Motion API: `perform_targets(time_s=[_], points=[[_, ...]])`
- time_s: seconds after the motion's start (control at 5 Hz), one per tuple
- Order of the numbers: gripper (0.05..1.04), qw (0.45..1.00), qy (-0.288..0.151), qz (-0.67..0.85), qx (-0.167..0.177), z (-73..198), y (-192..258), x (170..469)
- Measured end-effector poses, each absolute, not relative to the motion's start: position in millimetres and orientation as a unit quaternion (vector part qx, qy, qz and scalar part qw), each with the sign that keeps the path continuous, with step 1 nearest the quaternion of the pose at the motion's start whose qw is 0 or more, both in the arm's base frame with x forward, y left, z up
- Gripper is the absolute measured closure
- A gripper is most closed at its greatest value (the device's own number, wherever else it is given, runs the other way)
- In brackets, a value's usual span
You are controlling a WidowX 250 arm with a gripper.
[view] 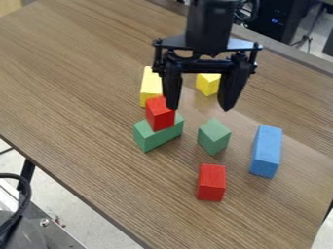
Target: Move the red cube off the green rectangle block and put in the bottom part of the table
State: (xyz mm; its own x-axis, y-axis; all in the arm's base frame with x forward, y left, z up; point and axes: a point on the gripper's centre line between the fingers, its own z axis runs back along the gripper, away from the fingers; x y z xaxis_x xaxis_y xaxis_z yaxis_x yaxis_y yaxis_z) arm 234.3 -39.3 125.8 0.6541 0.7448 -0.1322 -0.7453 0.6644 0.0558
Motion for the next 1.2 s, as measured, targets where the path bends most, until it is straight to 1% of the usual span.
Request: perform_targets(time_s=[0.2, 0.4, 0.6, 1.0, 1.2], points=[[0.085, 0.895, 0.074, 0.439, -0.011, 134.3, -26.1, 219.3], [0.085, 0.898, 0.055, 0.437, -0.014, 139.8, -18.6, 206.7], [0.085, 0.904, 0.036, 0.426, -0.025, 138.0, -11.2, 210.9], [0.085, 0.906, 0.037, 0.418, -0.064, 111.9, -7.6, 234.5], [0.085, 0.906, 0.038, 0.417, -0.068, 107.3, -7.5, 248.6]])
